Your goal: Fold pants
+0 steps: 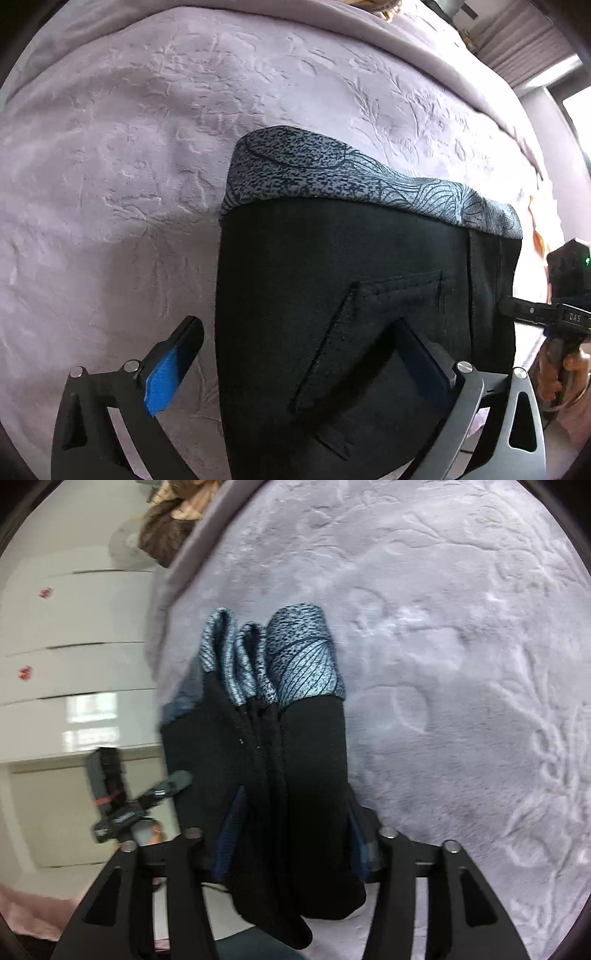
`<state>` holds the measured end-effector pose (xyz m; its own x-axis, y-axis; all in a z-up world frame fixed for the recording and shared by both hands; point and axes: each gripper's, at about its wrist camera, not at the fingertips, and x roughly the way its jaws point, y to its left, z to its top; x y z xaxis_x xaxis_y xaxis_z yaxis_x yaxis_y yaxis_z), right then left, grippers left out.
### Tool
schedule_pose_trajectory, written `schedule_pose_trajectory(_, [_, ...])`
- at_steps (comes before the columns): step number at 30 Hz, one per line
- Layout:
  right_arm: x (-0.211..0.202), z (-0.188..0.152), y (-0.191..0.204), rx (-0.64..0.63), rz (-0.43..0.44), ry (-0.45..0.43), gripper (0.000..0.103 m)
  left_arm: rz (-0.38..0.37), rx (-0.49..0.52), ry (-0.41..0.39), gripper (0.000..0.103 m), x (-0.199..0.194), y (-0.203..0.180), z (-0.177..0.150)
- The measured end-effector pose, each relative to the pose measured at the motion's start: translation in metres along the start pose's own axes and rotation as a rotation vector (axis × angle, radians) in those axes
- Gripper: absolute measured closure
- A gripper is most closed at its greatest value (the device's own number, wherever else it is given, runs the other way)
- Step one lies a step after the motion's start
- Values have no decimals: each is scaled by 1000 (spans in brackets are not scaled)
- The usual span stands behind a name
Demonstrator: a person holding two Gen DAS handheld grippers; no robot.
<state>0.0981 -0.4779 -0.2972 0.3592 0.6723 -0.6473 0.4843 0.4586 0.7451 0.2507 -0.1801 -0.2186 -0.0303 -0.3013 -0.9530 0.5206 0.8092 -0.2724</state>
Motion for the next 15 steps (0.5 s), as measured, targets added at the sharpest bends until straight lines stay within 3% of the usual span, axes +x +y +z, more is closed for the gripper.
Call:
schedule_pose_trajectory(3, [0,0,8,-38,-98,-1,34,81,24,-8,0,0,-17,4])
schedule_pose_trajectory(8, [0,4,40,-64,-262,7,30,235,50,-29,0,-14,-40,-1])
schedule_pose_trajectory(15, [-7,-8,58,-99,-304,37,23,310,-18,-18,0,-36,-59,-25])
